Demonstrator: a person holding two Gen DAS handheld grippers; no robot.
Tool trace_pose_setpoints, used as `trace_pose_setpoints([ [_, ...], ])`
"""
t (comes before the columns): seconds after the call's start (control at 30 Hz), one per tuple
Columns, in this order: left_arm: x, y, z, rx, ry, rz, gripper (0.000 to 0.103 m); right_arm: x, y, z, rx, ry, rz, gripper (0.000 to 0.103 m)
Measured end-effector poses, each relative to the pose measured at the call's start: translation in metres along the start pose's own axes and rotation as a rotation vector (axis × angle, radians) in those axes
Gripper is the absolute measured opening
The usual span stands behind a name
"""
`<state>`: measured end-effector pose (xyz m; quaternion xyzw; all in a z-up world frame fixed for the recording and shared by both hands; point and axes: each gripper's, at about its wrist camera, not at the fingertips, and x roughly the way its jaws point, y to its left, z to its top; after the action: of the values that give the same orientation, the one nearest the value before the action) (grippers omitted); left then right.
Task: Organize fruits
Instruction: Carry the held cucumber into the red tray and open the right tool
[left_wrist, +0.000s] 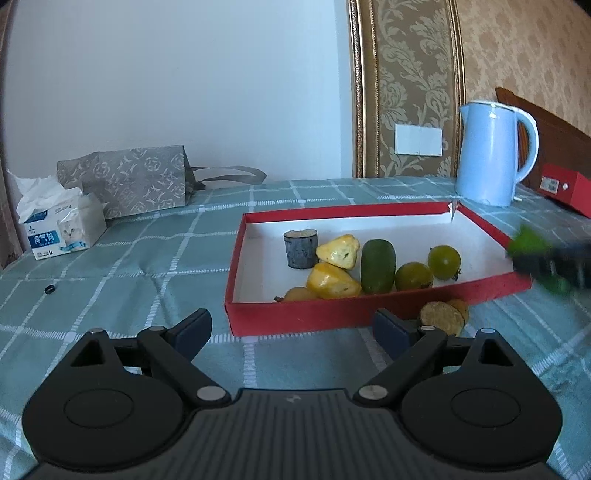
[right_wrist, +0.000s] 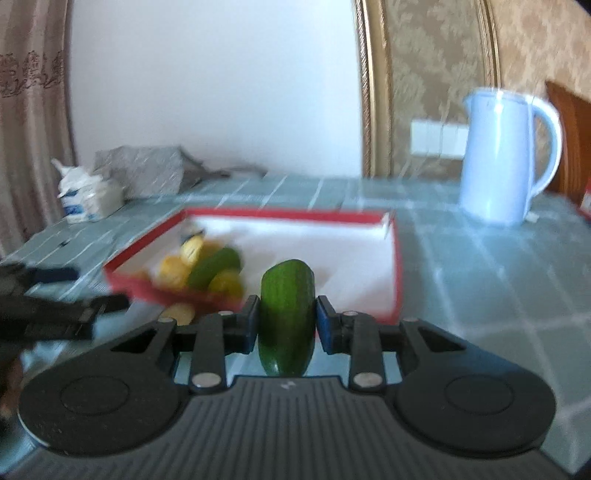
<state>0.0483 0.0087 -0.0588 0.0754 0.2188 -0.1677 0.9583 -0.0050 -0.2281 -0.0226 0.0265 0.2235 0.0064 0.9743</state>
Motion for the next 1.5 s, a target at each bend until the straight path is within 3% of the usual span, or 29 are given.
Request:
trace_pose_setpoints([
  [0.23,0.006,-0.001,-0.002,0.014,0.032,0.008,0.095,0.05,-0.013,0.034,-0.038,0.008,-0.092,0.03],
  [0.5,0.012,-0.002,-0.003,0.018,0.062,0.01,0.095,0.093,-0.015,0.032,-0.056,0.057,-0.158,0.03],
  [0.6,0.013,-0.001,-0.003,0.011,0.072,0.006,0.095,0.086,-0.011,0.03,-0.092,0.012,-0.191,0.036],
  [0.67,0.014,-0.001,-0.003,0.01,0.075,0.007,0.095,0.08,-0.007,0.031,-0.102,-0.026,-0.199,0.049],
  [0.83,0.014,0.001,-0.004,0.003,0.079,0.011,0.095,0.066,-0.003,0.029,-0.123,-0.067,-0.211,0.058],
  [1.07,0.013,0.001,-0.004,0.003,0.075,0.01,0.095,0.023,-0.004,0.015,-0.059,-0.094,-0.115,0.058],
  [1.2,0.0,-0.001,-0.004,0.017,0.026,-0.024,0.095,-0.001,-0.006,-0.004,-0.03,-0.136,-0.072,0.067],
  [1.5,-0.018,-0.021,-0.009,0.08,-0.058,-0.094,0.095,-0.003,-0.007,-0.016,-0.024,-0.089,-0.048,0.07],
])
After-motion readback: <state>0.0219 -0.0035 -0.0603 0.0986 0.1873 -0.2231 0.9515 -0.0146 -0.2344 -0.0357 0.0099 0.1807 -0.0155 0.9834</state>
